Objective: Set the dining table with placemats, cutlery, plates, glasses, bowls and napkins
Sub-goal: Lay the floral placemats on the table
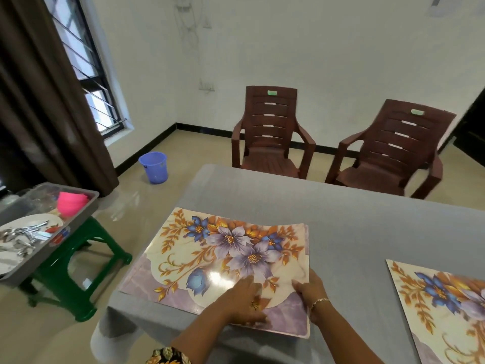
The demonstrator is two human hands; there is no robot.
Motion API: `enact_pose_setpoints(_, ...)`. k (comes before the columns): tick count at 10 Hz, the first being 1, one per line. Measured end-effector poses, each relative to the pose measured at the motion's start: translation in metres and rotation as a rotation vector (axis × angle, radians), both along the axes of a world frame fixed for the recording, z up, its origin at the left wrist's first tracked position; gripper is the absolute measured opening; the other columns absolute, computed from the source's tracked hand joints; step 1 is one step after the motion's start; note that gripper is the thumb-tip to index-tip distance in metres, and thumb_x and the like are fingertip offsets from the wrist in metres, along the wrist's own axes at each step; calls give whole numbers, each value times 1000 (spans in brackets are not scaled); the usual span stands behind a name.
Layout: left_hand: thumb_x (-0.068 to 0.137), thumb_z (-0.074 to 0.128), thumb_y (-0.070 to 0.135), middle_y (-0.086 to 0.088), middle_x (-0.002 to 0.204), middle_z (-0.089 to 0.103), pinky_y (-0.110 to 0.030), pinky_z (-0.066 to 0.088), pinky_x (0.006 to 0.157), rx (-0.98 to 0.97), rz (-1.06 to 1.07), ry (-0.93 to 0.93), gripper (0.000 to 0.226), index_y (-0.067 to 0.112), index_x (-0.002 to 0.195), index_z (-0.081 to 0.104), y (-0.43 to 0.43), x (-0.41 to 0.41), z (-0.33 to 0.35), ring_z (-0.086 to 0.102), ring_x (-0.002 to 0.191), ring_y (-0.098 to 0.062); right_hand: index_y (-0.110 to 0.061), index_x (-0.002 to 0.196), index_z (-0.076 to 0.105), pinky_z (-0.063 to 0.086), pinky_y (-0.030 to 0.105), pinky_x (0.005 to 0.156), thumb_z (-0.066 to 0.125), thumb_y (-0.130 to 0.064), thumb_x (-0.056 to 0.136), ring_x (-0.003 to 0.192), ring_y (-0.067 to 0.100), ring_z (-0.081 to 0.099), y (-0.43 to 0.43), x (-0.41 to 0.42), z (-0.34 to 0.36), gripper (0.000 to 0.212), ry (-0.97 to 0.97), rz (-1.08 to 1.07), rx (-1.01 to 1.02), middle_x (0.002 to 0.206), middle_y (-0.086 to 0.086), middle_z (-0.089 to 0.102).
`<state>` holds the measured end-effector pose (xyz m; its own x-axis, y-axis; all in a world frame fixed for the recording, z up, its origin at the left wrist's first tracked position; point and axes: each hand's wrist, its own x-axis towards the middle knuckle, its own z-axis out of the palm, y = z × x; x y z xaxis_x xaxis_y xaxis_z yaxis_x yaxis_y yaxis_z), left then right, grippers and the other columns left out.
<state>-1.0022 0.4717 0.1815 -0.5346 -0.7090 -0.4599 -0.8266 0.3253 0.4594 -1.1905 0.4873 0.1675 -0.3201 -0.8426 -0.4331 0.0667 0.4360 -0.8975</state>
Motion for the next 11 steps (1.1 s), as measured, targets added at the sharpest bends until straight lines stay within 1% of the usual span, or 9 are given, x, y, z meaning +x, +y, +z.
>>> enact_pose_setpoints(1, 92, 46, 50, 0, 148, 33, -28, 21, 111, -239, 295, 71, 54, 20, 137, 39, 4, 17, 3, 30, 136, -16, -15, 100, 55, 52, 32, 65, 70, -20, 78, 81, 20, 60, -2, -8, 5, 27, -57, 6, -101, 95, 7, 62)
enact_pose_setpoints(3, 93, 51, 39, -13, 158, 7, -42, 13, 116, -529, 1219, 129, 67, 14, 147, 23, 13, 56, 22, 6, 145, -30, 4, 118, 54, 48, 51, 88, 58, -2, 88, 92, 38, 57, -22, -26, 7, 32, -8, -49, -119, 111, 23, 61)
enact_pose_setpoints(5, 91, 57, 28, -26, 146, 32, -48, 31, 107, -470, 1853, 658, 71, -3, 145, 22, 26, 85, 52, 32, 134, -40, 10, 127, 48, 43, 47, 92, 54, 6, 86, 95, 38, 55, -31, -39, 13, 42, -140, -23, -59, 92, 19, 65)
enact_pose_setpoints(6, 95, 49, 39, -20, 145, 38, -46, 37, 104, -253, 1903, 922, 65, 3, 144, 26, 31, 89, 54, 40, 129, -38, 8, 131, 43, 44, 44, 86, 46, -1, 93, 85, 33, 55, -33, -43, 22, 39, -176, 29, 17, 68, 6, 72)
enact_pose_setpoints(7, 91, 52, 42, -18, 122, 57, -47, 51, 89, -56, 1771, 1360, 56, 3, 131, 46, 31, 84, 57, 56, 110, -34, 9, 137, 33, 43, 41, 79, 37, -4, 98, 105, 34, 49, -31, -48, 29, 41, -244, -40, 27, 120, 26, 55)
enact_pose_setpoints(8, 93, 47, 42, -15, 111, 67, -44, 57, 77, 27, 1521, 1537, 44, 10, 120, 58, 31, 70, 70, 63, 103, -30, 7, 139, 28, 43, 42, 69, 38, -4, 97, 91, 34, 49, -17, -44, 55, 44, -288, 32, 38, 117, 26, 45)
enact_pose_setpoints(9, 94, 38, 49, -10, 105, 70, -42, 56, 70, 103, 1423, 1652, 42, 19, 113, 61, 28, 56, 78, 65, 99, -27, 6, 140, 28, 46, 39, 64, 37, -5, 97, 96, 30, 47, -24, -48, 48, 44, -292, 63, 34, 123, 20, 52)
enact_pose_setpoints(10, 98, 46, 28, -12, 107, 68, -42, 56, 71, 141, 1469, 1592, 29, 13, 119, 57, 26, 47, 67, 65, 92, -27, 6, 127, 46, 50, 31, 68, 42, -5, 96, 84, 25, 57, -26, -47, 40, 34, -203, 47, 29, 77, 8, 67)
enact_pose_setpoints(11, 94, 45, -4, -16, 107, 65, -39, 57, 65, 162, 1594, 1483, 33, 1, 126, 51, 26, 47, 43, 64, 86, -29, 9, 122, 49, 47, 41, 91, 50, -2, 92, 87, 30, 56, -31, -51, 15, 32, -2, 62, 42, 96, 18, 60)
